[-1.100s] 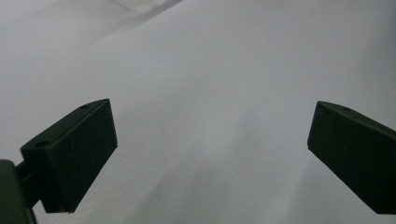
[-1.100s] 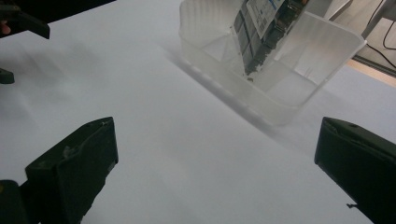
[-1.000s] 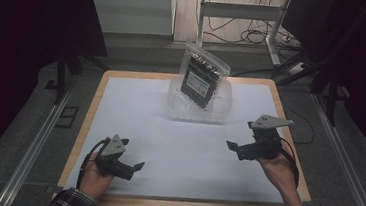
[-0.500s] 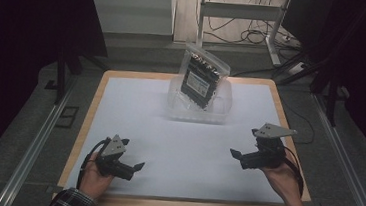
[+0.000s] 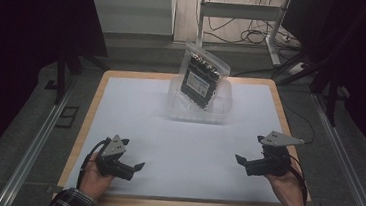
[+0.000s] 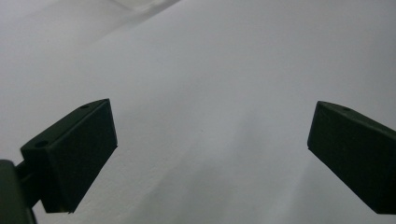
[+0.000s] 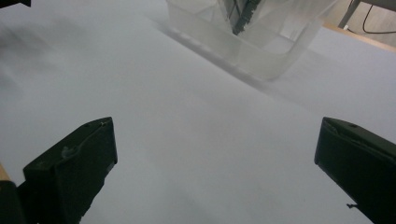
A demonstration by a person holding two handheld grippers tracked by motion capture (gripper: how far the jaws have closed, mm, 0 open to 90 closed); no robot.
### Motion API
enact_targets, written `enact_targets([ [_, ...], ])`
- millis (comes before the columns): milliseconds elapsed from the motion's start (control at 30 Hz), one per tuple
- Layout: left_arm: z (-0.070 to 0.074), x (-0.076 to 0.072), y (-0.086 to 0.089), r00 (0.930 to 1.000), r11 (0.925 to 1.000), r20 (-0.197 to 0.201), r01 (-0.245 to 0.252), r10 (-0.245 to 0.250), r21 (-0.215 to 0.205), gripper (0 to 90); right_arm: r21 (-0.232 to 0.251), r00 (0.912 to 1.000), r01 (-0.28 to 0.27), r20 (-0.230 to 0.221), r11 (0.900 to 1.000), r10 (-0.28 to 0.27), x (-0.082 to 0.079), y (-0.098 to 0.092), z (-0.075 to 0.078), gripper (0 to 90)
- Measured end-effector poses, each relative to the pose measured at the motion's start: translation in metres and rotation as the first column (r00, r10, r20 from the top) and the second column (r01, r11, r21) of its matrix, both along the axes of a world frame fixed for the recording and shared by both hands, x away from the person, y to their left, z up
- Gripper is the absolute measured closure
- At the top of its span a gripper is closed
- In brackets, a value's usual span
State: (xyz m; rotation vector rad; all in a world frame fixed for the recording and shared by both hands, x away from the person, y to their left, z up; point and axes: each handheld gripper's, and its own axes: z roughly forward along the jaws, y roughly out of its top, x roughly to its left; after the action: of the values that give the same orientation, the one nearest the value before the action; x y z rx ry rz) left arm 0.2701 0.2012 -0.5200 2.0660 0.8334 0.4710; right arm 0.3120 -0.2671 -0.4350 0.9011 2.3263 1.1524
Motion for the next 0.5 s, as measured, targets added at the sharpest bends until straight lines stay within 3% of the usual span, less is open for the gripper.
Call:
enact_targets([
  [500,0.0,0.0,0.0,1.0,1.0,0.001,0.001,-0.001,0.003,1.2,0.02,0.9983,0.051,0.027,0.998,-0.052,-0.004,-0.015,-0.03,0.0],
])
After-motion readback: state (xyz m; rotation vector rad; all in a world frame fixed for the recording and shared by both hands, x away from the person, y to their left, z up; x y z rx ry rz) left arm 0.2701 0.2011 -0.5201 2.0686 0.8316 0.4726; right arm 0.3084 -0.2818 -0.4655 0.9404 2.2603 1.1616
